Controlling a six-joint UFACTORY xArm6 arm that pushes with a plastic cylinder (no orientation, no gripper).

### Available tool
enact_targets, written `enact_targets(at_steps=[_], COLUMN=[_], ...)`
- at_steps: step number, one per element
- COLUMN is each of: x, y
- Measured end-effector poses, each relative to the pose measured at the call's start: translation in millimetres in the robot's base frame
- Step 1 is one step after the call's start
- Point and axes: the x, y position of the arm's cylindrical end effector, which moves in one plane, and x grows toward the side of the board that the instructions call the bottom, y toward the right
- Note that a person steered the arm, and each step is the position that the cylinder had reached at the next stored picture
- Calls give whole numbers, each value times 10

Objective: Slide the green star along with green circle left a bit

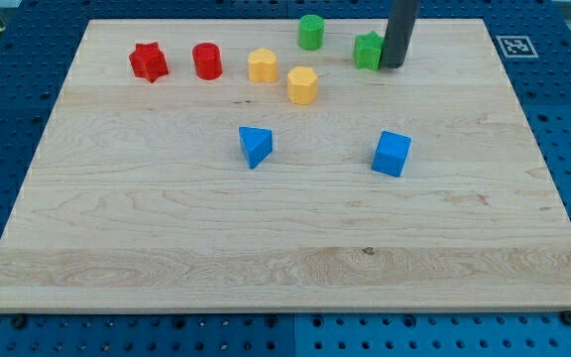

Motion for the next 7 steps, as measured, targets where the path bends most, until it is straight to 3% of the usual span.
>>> enact_targets(at_steps=[2, 4, 7], x=[0, 233, -342], y=[-693, -475, -420])
